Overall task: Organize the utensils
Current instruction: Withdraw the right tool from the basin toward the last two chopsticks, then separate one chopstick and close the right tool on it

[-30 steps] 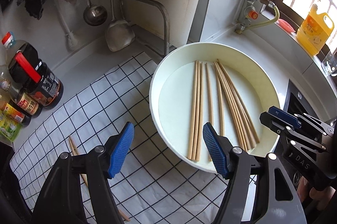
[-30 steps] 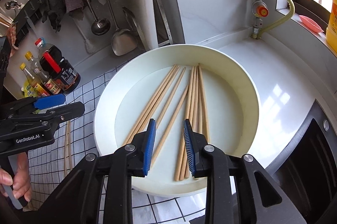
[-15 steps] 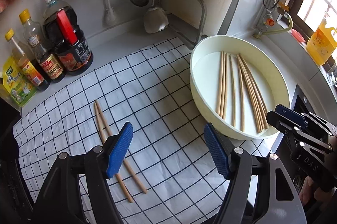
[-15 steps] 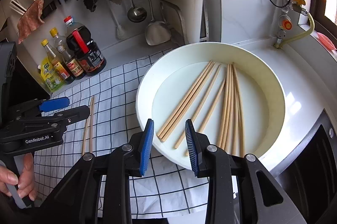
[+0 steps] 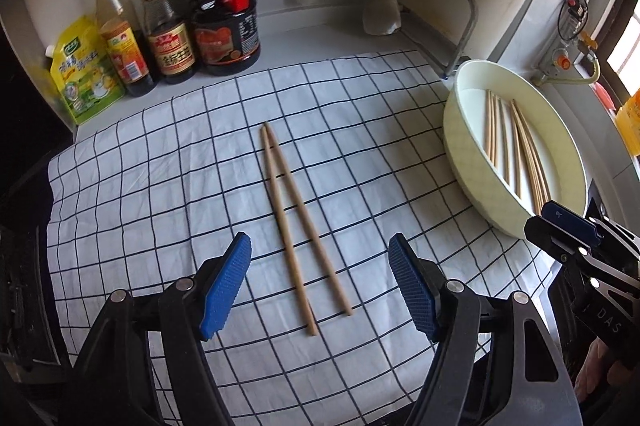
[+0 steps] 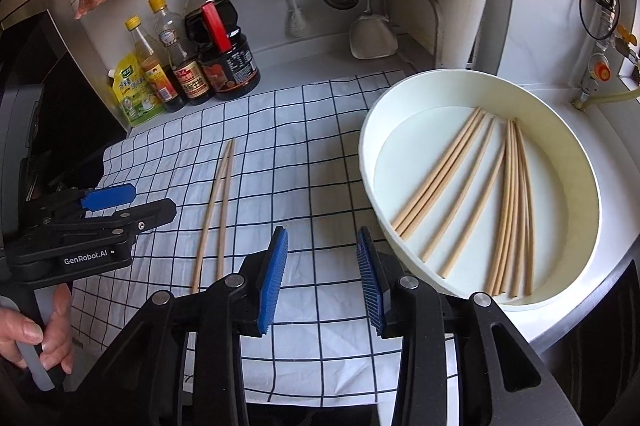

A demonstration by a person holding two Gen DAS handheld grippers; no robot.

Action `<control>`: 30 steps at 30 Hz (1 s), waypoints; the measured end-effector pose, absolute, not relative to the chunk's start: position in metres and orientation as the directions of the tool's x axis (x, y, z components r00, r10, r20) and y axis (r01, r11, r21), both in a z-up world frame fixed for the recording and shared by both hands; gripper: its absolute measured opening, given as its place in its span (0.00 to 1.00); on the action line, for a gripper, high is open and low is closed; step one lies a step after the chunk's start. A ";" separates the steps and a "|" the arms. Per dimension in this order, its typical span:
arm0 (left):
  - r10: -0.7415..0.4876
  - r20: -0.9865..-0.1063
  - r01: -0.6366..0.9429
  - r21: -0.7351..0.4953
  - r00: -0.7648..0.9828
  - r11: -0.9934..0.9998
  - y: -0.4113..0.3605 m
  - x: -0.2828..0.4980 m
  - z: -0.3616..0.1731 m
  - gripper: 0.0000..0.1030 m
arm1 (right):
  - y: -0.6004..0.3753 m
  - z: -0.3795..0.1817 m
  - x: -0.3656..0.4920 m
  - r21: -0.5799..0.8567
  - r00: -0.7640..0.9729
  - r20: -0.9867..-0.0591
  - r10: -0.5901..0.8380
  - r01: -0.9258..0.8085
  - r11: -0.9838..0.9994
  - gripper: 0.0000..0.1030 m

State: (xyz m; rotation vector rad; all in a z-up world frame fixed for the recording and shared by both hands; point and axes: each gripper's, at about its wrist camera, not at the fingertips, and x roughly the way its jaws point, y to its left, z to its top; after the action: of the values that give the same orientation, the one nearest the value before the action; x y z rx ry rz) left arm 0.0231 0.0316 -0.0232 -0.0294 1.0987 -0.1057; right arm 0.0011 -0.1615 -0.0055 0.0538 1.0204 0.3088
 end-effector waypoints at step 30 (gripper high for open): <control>-0.064 -0.912 -0.081 -0.105 0.404 0.991 0.115 0.025 -0.092 0.68 | -0.038 -0.102 0.032 0.143 0.350 -0.896 0.275 -0.358 0.923 0.38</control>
State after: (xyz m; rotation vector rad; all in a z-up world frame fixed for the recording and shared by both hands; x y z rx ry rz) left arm 0.0254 0.1155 -0.0922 -0.1407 1.1557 0.0109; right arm 0.0318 -0.0376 -0.1023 -0.0824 1.1421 0.4102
